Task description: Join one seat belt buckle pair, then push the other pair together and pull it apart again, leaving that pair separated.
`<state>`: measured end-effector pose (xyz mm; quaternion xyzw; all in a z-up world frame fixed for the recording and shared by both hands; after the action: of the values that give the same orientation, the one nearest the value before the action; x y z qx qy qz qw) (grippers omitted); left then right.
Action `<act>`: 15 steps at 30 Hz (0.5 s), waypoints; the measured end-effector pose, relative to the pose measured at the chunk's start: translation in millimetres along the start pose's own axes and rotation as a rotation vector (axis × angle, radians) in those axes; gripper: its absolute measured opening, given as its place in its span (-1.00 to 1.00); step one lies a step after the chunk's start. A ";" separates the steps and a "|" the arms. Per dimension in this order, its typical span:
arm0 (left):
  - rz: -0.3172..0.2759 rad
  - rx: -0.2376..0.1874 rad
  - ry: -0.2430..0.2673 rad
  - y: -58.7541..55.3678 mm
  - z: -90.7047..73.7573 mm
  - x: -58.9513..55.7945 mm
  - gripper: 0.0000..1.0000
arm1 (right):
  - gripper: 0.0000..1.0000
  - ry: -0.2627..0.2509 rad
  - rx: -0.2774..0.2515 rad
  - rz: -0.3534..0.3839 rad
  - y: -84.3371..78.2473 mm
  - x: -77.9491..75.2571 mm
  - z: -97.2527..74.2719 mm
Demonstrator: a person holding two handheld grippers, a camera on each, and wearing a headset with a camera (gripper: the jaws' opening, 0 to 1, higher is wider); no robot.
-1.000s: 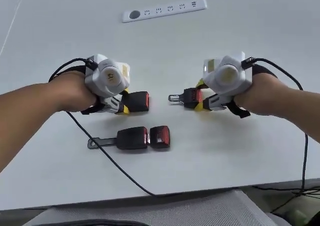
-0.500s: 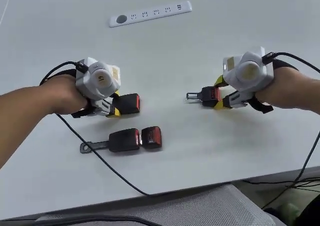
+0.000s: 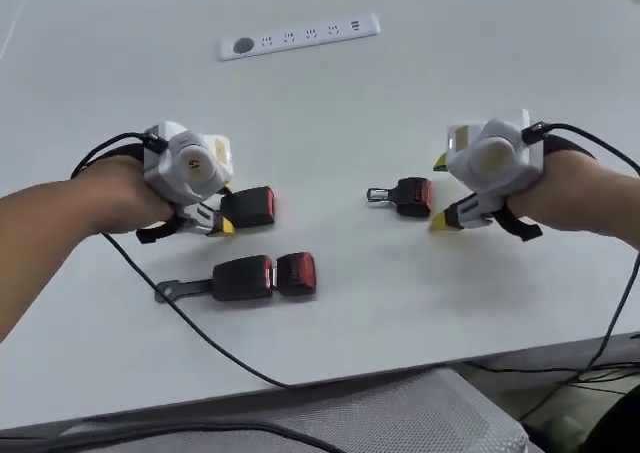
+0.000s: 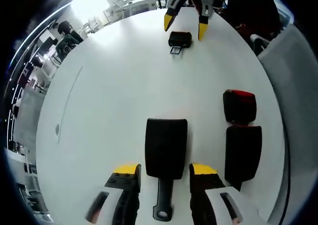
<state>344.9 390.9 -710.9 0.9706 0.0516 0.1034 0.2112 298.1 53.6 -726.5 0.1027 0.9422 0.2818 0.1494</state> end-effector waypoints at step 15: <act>-0.161 -0.156 0.180 -33.4 -63.2 -72.2 0.23 | 0.39 -0.090 -0.178 0.153 27.6 47.8 -33.0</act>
<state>258.7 436.0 -681.6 0.9308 0.1400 0.1763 0.2880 245.2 73.0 -695.4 0.1730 0.8952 0.3700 0.1782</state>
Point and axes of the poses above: the centre of the closed fingertips' face, and the gripper's own axes: z roughly forward along the fingers, x roughly to its left, y roughly out of its top, the point moved 10 cm from there along -z, roughly backward along the fingers, and after that the axes turned 4 degrees about -x, right-handed, at the moved point
